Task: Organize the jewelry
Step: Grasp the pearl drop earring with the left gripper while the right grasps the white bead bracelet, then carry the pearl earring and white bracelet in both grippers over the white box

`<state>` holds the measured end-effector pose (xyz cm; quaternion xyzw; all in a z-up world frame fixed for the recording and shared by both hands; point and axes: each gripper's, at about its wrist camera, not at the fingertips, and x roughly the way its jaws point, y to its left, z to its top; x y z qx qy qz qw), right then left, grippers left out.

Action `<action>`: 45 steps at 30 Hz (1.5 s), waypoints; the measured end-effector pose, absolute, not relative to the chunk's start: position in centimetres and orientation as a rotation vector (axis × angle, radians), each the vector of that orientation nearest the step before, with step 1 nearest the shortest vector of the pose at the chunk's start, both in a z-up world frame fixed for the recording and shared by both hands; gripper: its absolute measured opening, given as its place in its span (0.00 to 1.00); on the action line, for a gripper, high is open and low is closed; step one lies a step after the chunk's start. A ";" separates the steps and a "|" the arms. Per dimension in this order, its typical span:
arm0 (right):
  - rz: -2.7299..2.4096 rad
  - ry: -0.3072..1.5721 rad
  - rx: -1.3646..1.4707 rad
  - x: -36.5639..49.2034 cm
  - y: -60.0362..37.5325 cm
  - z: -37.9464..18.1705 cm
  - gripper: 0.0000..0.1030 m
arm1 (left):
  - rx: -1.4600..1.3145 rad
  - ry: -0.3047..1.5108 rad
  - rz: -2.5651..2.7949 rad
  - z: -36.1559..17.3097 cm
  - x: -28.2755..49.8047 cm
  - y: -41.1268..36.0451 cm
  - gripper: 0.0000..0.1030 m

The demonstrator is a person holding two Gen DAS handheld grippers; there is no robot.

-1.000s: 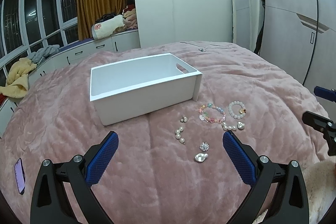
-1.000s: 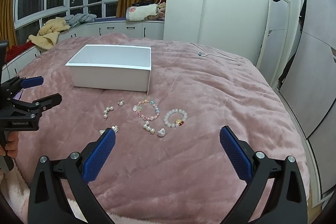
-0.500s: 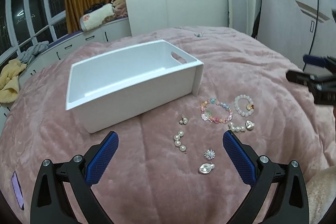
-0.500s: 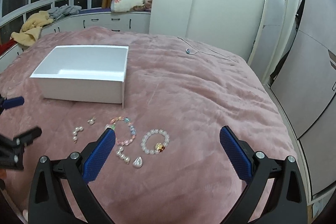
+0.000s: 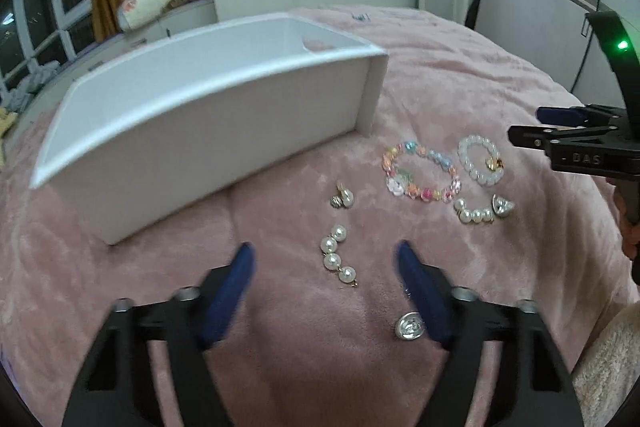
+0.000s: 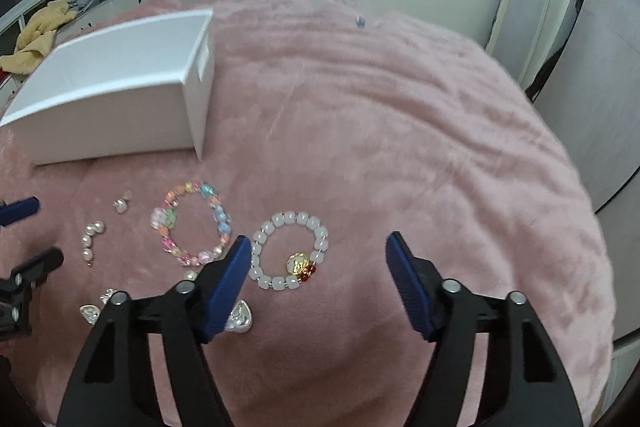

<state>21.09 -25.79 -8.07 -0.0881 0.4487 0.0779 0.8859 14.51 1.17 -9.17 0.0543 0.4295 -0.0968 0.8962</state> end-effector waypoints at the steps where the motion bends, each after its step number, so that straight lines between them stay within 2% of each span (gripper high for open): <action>1: 0.163 0.944 -0.181 21.2 -25.7 -8.5 0.65 | 0.111 0.900 -0.202 -9.5 14.8 1.2 0.68; 6: 0.159 0.979 -0.204 22.0 -25.5 -10.4 0.65 | 0.090 0.936 -0.223 -11.3 16.0 1.5 0.65; 10: 0.149 1.023 -0.209 23.0 -25.5 -11.7 0.59 | 0.082 0.962 -0.245 -12.4 17.0 1.4 0.50; 12: 0.138 1.038 -0.216 23.3 -25.6 -12.3 0.55 | 0.076 0.970 -0.249 -12.5 17.2 1.4 0.47; 18: 0.136 1.062 -0.178 24.2 -26.0 -13.0 0.55 | 0.050 0.975 -0.251 -13.2 17.5 1.5 0.35; 19: 0.139 1.063 -0.182 24.3 -26.0 -13.2 0.55 | 0.046 0.973 -0.247 -13.2 17.5 1.6 0.29; 20: 0.143 1.062 -0.188 24.5 -25.8 -13.3 0.54 | 0.037 0.971 -0.240 -13.2 17.6 1.8 0.25; 24: 0.167 1.054 -0.168 25.3 -25.7 -13.4 0.45 | 0.004 0.975 -0.241 -13.3 17.7 2.3 0.17; 28: 0.176 1.052 -0.135 25.8 -25.7 -13.5 0.33 | 0.003 0.975 -0.251 -13.1 17.4 2.5 0.16; 32: 0.193 1.040 -0.122 25.5 -25.8 -13.4 0.11 | -0.004 0.976 -0.253 -12.9 17.2 2.8 0.16; 45: 0.234 0.949 0.019 23.1 -27.1 -9.8 0.10 | -0.041 0.923 -0.238 -10.3 16.3 4.7 0.16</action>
